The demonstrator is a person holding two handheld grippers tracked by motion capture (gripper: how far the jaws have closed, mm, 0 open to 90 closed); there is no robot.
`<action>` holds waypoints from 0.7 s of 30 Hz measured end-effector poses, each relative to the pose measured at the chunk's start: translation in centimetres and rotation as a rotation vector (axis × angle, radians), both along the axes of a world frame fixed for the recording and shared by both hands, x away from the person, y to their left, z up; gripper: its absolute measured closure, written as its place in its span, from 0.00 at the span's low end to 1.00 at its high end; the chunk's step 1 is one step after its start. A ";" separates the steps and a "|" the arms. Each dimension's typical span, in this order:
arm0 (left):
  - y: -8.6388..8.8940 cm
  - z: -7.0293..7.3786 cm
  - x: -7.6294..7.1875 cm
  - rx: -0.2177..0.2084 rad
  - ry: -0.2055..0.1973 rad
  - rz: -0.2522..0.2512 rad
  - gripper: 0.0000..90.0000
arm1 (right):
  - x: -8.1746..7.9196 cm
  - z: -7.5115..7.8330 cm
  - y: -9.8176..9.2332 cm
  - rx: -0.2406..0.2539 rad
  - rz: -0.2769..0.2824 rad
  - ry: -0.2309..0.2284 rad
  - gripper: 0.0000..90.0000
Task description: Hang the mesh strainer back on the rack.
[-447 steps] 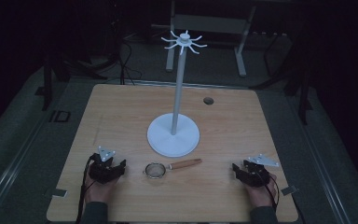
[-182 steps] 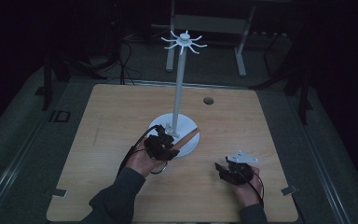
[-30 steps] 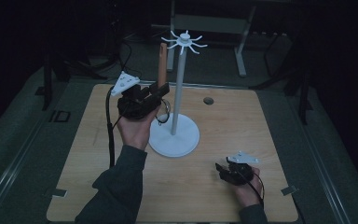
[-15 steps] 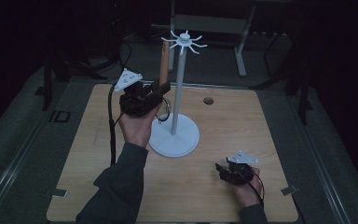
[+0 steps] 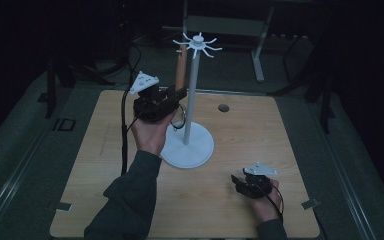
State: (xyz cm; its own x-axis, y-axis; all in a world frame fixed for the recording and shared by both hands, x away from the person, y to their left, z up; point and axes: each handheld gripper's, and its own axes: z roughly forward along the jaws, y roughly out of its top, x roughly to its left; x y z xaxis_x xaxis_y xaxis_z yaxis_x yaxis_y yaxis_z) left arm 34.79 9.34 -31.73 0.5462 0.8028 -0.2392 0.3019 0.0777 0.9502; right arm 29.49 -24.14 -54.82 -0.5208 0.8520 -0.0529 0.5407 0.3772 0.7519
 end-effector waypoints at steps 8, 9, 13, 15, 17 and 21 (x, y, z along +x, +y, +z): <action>0.0 -0.3 0.1 0.015 0.002 0.007 0.74 | 0.0 0.0 0.0 0.000 -0.001 0.001 0.51; 0.0 -0.3 0.1 0.013 0.001 0.010 0.71 | 0.0 0.0 0.0 0.001 -0.001 0.001 0.51; 0.0 -0.2 0.0 0.022 -0.008 0.025 0.64 | 0.0 -0.1 0.0 -0.001 0.000 0.001 0.51; 0.0 -0.1 -0.2 0.030 -0.014 0.034 0.61 | 0.0 -0.1 0.0 -0.001 0.000 0.001 0.51; -0.1 -0.1 -0.3 0.042 -0.020 0.044 0.59 | 0.0 -0.1 0.0 -0.001 0.000 0.002 0.51; -0.2 0.0 -0.6 0.062 -0.039 0.057 0.54 | 0.0 -0.1 0.0 -0.002 0.001 0.001 0.51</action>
